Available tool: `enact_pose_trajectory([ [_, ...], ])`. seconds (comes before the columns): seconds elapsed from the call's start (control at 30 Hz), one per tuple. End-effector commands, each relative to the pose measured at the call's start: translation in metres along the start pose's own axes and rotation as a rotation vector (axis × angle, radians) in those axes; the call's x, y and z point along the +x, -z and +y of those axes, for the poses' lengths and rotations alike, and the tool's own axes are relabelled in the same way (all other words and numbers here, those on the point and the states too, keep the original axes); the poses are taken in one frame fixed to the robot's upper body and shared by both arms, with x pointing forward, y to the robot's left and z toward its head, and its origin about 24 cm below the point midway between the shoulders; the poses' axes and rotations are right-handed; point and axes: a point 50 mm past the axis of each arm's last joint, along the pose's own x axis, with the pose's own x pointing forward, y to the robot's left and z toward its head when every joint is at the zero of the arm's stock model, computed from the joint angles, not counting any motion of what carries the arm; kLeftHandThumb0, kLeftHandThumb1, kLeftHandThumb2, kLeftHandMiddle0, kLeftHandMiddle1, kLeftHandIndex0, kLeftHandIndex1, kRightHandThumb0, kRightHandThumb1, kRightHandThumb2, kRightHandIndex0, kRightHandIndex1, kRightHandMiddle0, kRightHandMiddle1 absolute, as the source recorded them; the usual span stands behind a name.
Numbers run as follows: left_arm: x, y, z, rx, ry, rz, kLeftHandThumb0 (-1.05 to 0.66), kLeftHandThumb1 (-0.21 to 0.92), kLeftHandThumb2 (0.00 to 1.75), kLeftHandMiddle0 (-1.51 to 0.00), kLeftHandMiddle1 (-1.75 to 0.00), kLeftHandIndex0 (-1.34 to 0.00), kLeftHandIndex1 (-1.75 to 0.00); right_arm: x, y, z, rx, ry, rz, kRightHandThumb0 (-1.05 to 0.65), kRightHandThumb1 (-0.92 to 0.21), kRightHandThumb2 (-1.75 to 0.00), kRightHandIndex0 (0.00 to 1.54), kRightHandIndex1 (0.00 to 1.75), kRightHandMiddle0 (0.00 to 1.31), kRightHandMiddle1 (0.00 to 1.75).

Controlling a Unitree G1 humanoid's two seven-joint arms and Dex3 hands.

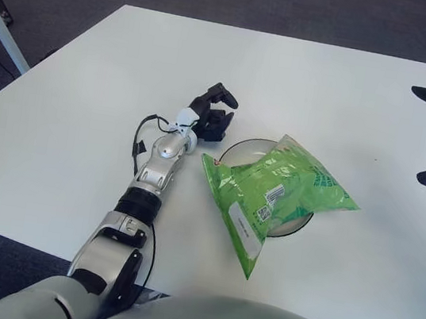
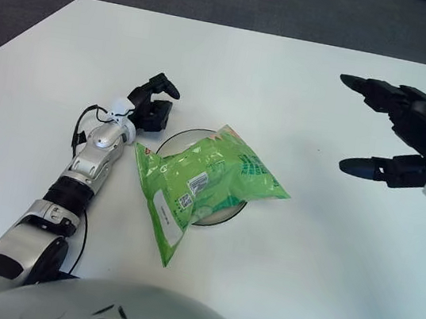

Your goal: Put the snack into the plate.

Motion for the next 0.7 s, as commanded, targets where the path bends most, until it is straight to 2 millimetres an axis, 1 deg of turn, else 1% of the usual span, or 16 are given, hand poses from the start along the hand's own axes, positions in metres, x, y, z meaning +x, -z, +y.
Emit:
enact_pose_trajectory([
  [0.0, -0.015, 0.026, -0.001, -0.006, -0.027, 0.105, -0.38, 0.67, 0.86, -1.02, -1.75, -0.34, -1.75, -0.006, -0.009, 0.003, 0.079, 0.129, -0.106, -0.87, -0.86, -0.49, 0.01, 0.82, 0.0, 0.06],
  [0.03, -0.015, 0.026, -0.001, -0.002, -0.028, 0.105, -0.38, 0.67, 0.86, -1.02, -1.75, -0.34, -1.75, -0.003, 0.004, 0.009, 0.07, 0.092, -0.034, -0.76, -0.81, -0.58, 0.03, 0.62, 0.0, 0.04],
  [0.07, -0.015, 0.026, -0.001, 0.002, -0.028, 0.106, -0.38, 0.67, 0.86, -1.02, -1.75, -0.34, -1.75, -0.002, 0.007, 0.012, 0.054, 0.063, 0.008, -0.82, -0.83, -0.54, 0.06, 0.65, 0.0, 0.04],
  [0.1, -0.015, 0.026, -0.001, 0.004, -0.028, 0.106, -0.38, 0.67, 0.86, -1.03, -1.75, -0.34, -1.75, -0.002, 0.009, 0.013, 0.035, 0.039, 0.042, -0.93, -0.87, -0.43, 0.04, 0.9, 0.0, 0.08],
  [0.13, -0.015, 0.026, -0.001, 0.005, -0.028, 0.105, -0.38, 0.67, 0.86, -1.04, -1.75, -0.34, -1.75, -0.001, 0.011, 0.013, 0.03, 0.022, 0.051, -0.95, -0.88, -0.4, 0.03, 0.96, 0.0, 0.09],
  [0.17, -0.015, 0.026, -0.001, 0.006, -0.028, 0.105, -0.38, 0.67, 0.86, -1.04, -1.75, -0.34, -1.75, -0.001, 0.011, 0.013, 0.032, 0.019, 0.043, -0.99, -0.9, -0.38, 0.02, 1.06, 0.0, 0.12],
  [0.2, -0.015, 0.026, -0.001, 0.006, -0.027, 0.105, -0.38, 0.67, 0.86, -1.04, -1.75, -0.34, -1.75, -0.001, 0.013, 0.013, 0.04, 0.013, 0.037, -1.01, -0.9, -0.36, 0.01, 1.09, 0.0, 0.15],
  [0.27, -0.015, 0.025, -0.002, 0.007, -0.026, 0.104, -0.38, 0.67, 0.86, -1.04, -1.75, -0.34, -1.75, 0.0, 0.014, 0.013, 0.051, 0.007, 0.028, -1.03, -0.91, -0.34, 0.01, 1.06, 0.0, 0.17],
  [0.33, -0.015, 0.025, -0.002, 0.01, -0.025, 0.103, -0.38, 0.67, 0.86, -1.05, -1.75, -0.34, -1.75, 0.0, 0.015, 0.015, 0.064, 0.01, 0.023, -1.04, -0.92, -0.34, 0.0, 0.96, 0.0, 0.19],
  [0.37, -0.015, 0.025, -0.002, 0.012, -0.025, 0.103, -0.38, 0.67, 0.86, -1.05, -1.75, -0.34, -1.75, 0.0, 0.016, 0.016, 0.07, 0.013, 0.021, -1.04, -0.92, -0.33, 0.0, 0.85, 0.0, 0.2],
  [0.4, -0.016, 0.025, -0.002, 0.013, -0.025, 0.103, -0.38, 0.67, 0.86, -1.05, -1.75, -0.34, -1.75, 0.0, 0.018, 0.023, 0.084, 0.024, 0.025, -1.04, -0.92, -0.33, 0.0, 0.81, 0.0, 0.2],
  [0.43, -0.016, 0.025, -0.002, 0.014, -0.025, 0.104, -0.38, 0.67, 0.86, -1.04, -1.75, -0.34, -1.75, 0.0, 0.02, 0.028, 0.094, 0.032, 0.028, -1.04, -0.92, -0.32, 0.0, 0.72, 0.0, 0.2],
  [0.47, -0.016, 0.025, -0.002, 0.013, -0.025, 0.104, -0.38, 0.67, 0.86, -1.04, -1.75, -0.34, -1.75, -0.001, 0.023, 0.038, 0.113, 0.053, 0.038, -1.05, -0.92, -0.31, 0.0, 0.66, 0.0, 0.2],
  [0.57, -0.016, 0.025, -0.002, 0.011, -0.026, 0.105, -0.38, 0.68, 0.86, -1.04, -1.75, -0.34, -1.75, -0.003, 0.027, 0.057, 0.156, 0.112, 0.057, -1.05, -0.92, -0.29, 0.0, 0.52, 0.0, 0.2],
  [0.63, -0.016, 0.026, -0.002, 0.01, -0.027, 0.107, -0.38, 0.68, 0.86, -1.03, -1.75, -0.34, -1.75, -0.004, 0.026, 0.062, 0.18, 0.154, 0.065, -1.05, -0.92, -0.28, 0.0, 0.48, 0.0, 0.2],
  [0.67, -0.016, 0.026, -0.002, 0.009, -0.027, 0.108, -0.38, 0.68, 0.86, -1.03, -1.75, -0.33, -1.75, -0.006, 0.026, 0.064, 0.224, 0.199, 0.076, -1.05, -0.92, -0.28, 0.0, 0.46, 0.0, 0.21],
])
